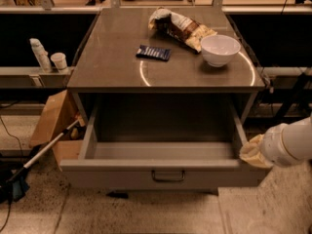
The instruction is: Open top drawer
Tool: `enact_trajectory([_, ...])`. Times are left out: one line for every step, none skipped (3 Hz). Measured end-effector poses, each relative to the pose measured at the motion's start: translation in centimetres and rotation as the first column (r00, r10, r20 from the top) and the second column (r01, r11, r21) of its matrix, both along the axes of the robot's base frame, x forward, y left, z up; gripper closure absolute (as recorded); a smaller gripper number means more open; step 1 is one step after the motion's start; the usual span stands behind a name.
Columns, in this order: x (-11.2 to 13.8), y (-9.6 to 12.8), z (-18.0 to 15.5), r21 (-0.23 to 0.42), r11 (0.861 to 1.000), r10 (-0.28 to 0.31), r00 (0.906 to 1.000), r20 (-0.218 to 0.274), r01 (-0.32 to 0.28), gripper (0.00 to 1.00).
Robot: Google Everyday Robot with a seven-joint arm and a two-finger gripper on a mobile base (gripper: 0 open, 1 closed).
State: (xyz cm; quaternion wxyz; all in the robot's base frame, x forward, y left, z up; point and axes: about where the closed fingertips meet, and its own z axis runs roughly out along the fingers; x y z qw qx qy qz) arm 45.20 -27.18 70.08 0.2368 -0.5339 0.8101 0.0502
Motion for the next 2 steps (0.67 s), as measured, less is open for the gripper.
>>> enact_trajectory([-2.37, 0.69, 0.67, 0.009, 1.000, -0.022, 0.9996, 0.018, 0.022, 1.00])
enact_trajectory([-2.96, 0.63, 0.36, 0.007, 1.000, -0.024, 0.9997, 0.007, 0.024, 0.82])
